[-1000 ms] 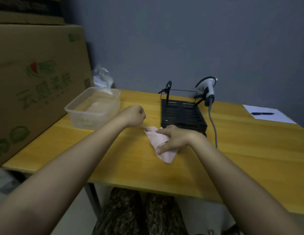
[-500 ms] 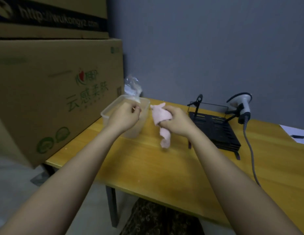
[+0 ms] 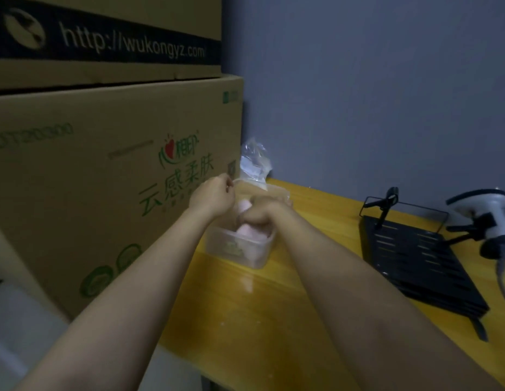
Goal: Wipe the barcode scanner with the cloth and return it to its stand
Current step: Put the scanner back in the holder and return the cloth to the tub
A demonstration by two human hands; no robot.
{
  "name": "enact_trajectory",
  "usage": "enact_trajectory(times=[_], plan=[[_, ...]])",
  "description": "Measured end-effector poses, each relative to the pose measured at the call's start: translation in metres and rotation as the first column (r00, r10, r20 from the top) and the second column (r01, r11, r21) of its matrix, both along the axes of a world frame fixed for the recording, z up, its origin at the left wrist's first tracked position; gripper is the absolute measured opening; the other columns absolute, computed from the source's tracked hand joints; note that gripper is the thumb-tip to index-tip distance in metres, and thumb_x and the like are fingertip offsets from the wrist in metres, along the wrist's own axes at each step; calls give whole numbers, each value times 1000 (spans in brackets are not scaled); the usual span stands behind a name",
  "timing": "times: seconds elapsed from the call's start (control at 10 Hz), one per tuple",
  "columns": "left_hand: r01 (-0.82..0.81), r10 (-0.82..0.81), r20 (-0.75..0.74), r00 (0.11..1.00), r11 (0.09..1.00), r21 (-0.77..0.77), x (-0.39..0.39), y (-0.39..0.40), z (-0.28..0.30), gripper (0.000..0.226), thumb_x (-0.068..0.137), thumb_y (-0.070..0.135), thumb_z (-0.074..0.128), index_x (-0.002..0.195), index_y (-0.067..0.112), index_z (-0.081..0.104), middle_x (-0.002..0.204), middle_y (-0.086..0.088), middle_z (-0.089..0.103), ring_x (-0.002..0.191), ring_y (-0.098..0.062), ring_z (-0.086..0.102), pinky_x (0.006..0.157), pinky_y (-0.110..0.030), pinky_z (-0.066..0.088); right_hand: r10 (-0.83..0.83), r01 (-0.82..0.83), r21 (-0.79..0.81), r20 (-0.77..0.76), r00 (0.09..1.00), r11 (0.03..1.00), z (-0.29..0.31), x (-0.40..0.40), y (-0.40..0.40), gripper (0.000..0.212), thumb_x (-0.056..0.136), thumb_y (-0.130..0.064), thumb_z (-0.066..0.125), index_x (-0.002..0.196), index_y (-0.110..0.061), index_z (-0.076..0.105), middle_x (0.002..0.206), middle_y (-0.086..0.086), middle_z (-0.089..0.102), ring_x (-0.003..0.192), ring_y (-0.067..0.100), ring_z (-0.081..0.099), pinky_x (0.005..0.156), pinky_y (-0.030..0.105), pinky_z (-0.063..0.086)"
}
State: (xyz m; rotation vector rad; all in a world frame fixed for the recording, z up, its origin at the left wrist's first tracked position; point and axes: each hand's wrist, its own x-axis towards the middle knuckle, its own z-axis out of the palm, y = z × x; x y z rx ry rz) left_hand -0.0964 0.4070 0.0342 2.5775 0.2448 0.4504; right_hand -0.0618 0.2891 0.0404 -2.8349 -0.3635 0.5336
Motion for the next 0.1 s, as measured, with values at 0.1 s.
enact_trajectory(times=[0.1], plan=[[7, -7, -9, 1000, 1000, 4, 7, -6, -6, 29, 92, 18, 42, 113, 11, 61, 118, -14, 65, 109, -34, 58, 81, -35, 47, 132, -136, -93, -48, 990, 986, -2, -2, -6, 42, 83, -51, 58, 105, -16, 61, 114, 7, 56, 100, 23, 51, 81, 31, 42]])
